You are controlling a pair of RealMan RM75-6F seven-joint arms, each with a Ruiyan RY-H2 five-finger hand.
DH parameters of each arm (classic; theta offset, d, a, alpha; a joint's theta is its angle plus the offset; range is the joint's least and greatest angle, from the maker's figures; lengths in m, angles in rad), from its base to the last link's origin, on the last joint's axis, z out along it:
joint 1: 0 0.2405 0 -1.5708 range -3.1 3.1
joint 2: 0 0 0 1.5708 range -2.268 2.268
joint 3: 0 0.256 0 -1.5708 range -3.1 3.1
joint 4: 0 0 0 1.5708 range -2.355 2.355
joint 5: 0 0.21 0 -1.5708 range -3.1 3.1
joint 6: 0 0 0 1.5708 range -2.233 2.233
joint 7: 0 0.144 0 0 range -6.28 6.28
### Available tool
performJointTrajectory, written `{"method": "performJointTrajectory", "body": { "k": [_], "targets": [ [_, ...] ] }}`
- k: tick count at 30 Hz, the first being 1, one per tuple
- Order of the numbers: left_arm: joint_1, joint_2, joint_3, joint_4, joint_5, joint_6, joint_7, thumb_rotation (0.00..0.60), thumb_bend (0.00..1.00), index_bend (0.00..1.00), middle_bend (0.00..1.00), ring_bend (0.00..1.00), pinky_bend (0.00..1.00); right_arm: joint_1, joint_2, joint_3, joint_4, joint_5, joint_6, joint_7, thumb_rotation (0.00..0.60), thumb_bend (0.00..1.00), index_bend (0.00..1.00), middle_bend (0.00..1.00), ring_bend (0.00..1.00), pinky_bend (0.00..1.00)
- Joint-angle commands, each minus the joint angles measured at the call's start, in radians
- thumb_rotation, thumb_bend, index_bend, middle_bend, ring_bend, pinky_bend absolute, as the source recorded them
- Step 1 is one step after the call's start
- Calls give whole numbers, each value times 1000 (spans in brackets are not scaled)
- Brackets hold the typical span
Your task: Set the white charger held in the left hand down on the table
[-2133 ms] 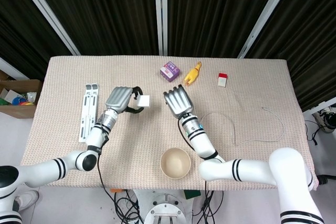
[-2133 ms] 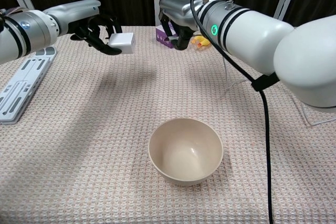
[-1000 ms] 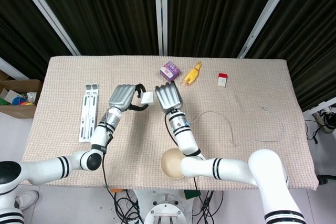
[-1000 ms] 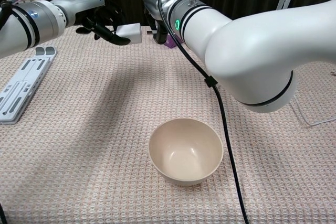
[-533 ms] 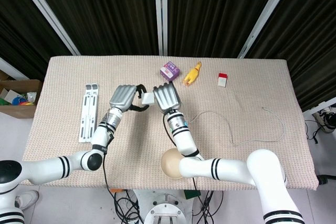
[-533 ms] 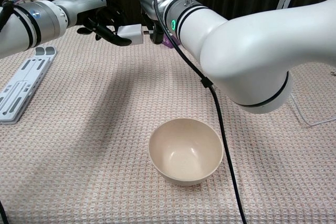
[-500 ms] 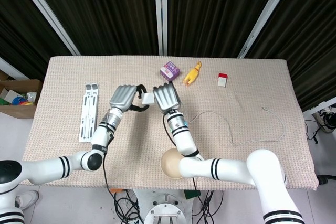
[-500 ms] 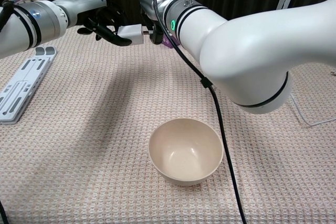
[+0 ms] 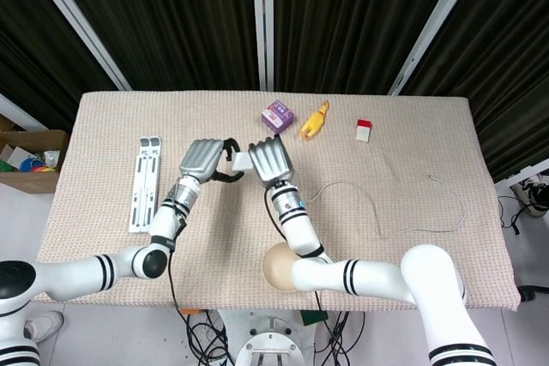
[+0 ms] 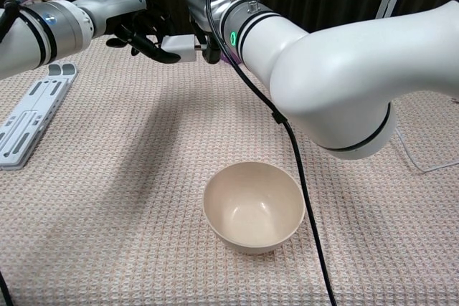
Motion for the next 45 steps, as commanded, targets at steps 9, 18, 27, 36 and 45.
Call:
{"method": "performJointTrajectory", "body": {
  "k": [9,18,27,36,45],
  "targets": [
    [-2,1,5,-3,3,-1,-3,490,207,569,513,703,922,11,-11,4,10,0,-4,-5,600,679,701,567,473,481],
    [-7,-5,7,4,5,-7,-11,490,207,568,512,703,922,17,-26,4,23,-6,-9,1,600,679,701,565,472,481],
    [-5,-4,13,7,4,-8,-12,494,207,567,512,703,921,10,-20,3,21,-10,-15,10,600,400,560,518,468,476],
    [-2,-2,14,10,10,-10,-23,493,208,567,513,703,922,-2,-7,0,7,-9,-17,19,600,193,430,479,461,459],
    [4,4,20,9,20,-9,-30,490,208,567,513,703,921,-11,8,-2,-7,-3,-10,16,600,191,382,475,460,458]
  ]
}}
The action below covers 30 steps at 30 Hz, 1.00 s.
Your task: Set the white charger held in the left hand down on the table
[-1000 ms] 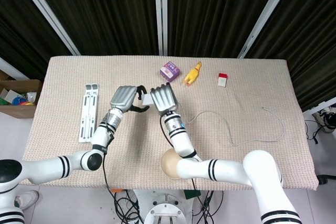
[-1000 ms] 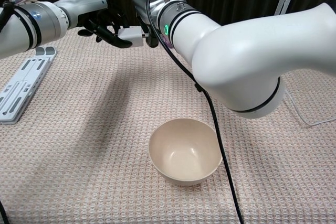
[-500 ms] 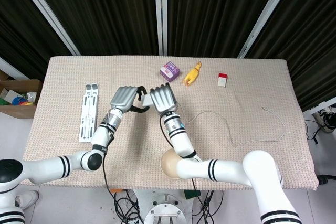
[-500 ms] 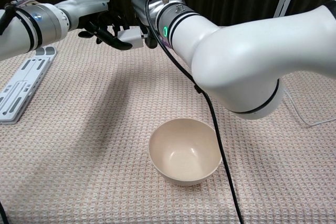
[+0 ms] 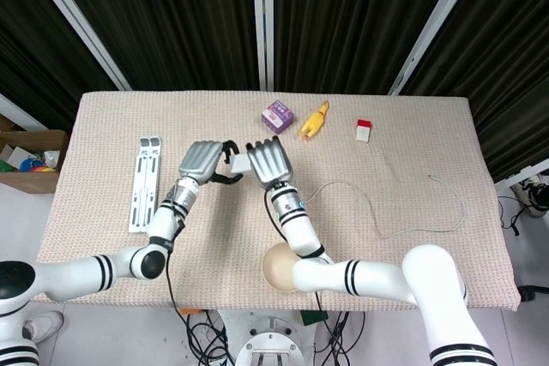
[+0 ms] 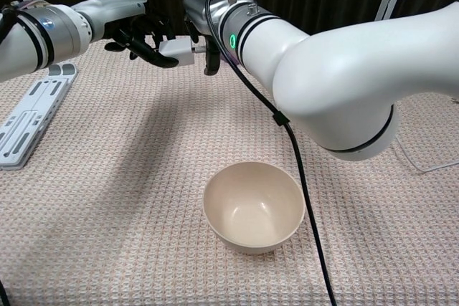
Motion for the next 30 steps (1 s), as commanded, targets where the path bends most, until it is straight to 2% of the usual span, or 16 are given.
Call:
{"method": "performJointTrajectory", "body": {
  "k": [1,4,8,11,19,30],
  "targets": [
    [2,2,2,0,3,1,0,490,207,568,512,703,921,-3,4,-1,-2,3,3,-2,600,191,380,475,460,458],
    [4,4,3,-1,6,4,-1,491,207,567,513,703,922,-9,10,-2,-9,5,7,0,600,206,382,475,460,458],
    [4,6,3,-3,10,5,0,492,207,567,513,703,922,-16,17,-5,-17,7,9,4,600,308,535,476,460,458],
    [2,3,5,-3,10,4,3,491,207,567,512,703,922,-18,16,-3,-18,10,6,11,600,336,599,480,461,459],
    [-2,-1,10,-5,14,8,19,492,208,567,512,703,921,-15,15,-1,-10,8,4,16,600,429,637,484,461,460],
    [-11,-9,16,-1,10,4,43,490,207,567,512,702,922,-10,8,-7,2,14,-3,8,600,440,658,488,461,460]
  ]
}}
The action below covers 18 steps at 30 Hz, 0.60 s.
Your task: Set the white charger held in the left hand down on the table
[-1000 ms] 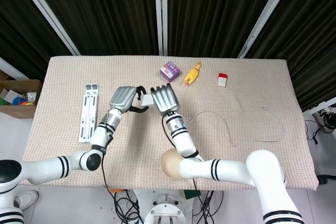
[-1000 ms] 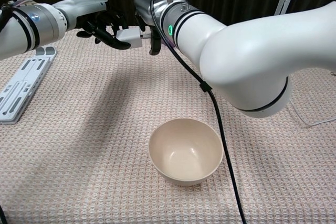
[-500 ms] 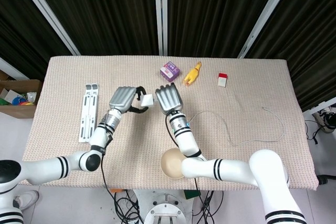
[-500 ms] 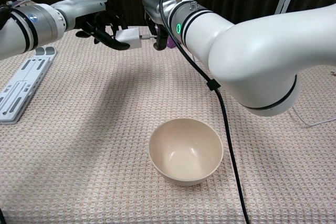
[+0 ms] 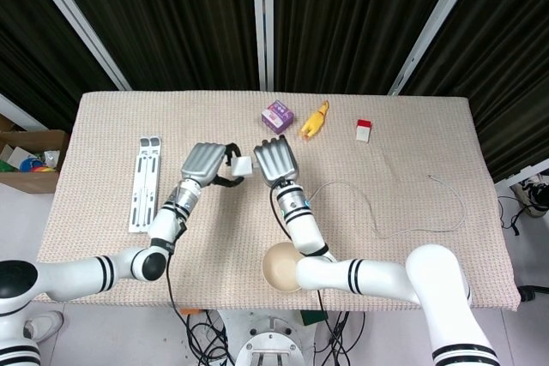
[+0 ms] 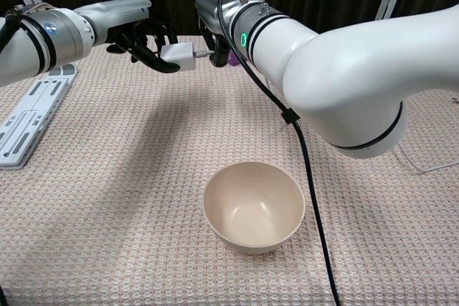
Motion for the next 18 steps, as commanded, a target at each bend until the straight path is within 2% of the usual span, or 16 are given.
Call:
{"method": "performJointTrajectory", "body": {
  "k": [1,15,18],
  "targets": [
    [-2,-2,-1,-1,-1,0,2,491,207,567,512,702,922,3,-3,0,3,0,-2,-1,600,440,660,488,461,460],
    [-4,1,-11,-13,-11,-4,-9,492,208,567,512,702,921,15,-25,3,24,-6,-7,3,600,440,674,493,461,460],
    [-1,2,-9,-12,-8,-2,-12,491,207,567,512,702,922,10,-18,-1,17,-1,-5,-5,600,392,611,492,460,453]
  ]
}}
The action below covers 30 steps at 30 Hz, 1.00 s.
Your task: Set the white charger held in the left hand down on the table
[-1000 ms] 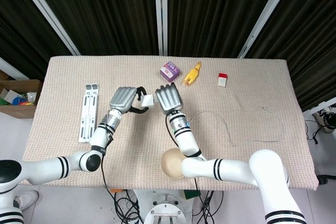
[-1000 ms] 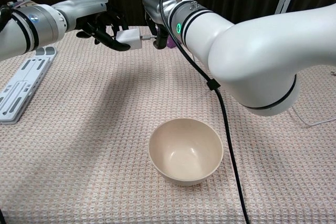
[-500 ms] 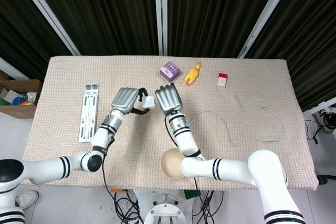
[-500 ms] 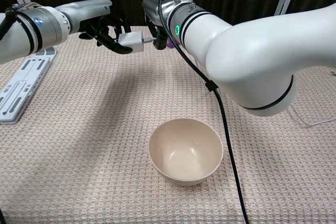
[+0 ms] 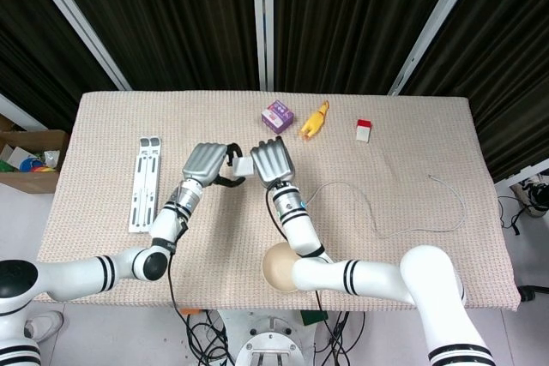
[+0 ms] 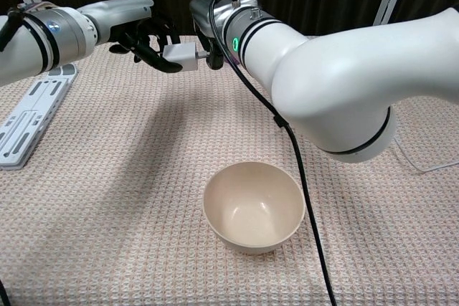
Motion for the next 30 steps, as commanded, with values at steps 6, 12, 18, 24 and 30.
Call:
{"method": "performJointTrajectory", "body": {
  "k": [6,12,18,24,30],
  "targets": [
    [15,10,4,2,19,9,-23,492,207,567,512,702,922,-26,46,-11,-63,23,15,-25,600,151,279,352,321,377],
    [35,17,12,3,53,17,-55,492,207,567,512,702,921,-57,99,-30,-140,46,27,-37,600,65,33,211,200,304],
    [49,6,24,35,105,3,-112,491,208,567,512,691,914,-92,184,-71,-260,95,46,-85,600,64,0,34,30,147],
    [56,-24,43,98,168,-11,-165,502,208,567,512,682,907,-137,255,-117,-334,98,63,-70,600,63,0,0,0,60],
    [50,-67,36,152,152,-43,-187,501,208,566,512,680,902,-198,263,-139,-341,-15,10,117,600,22,0,0,0,0]
  ]
}}
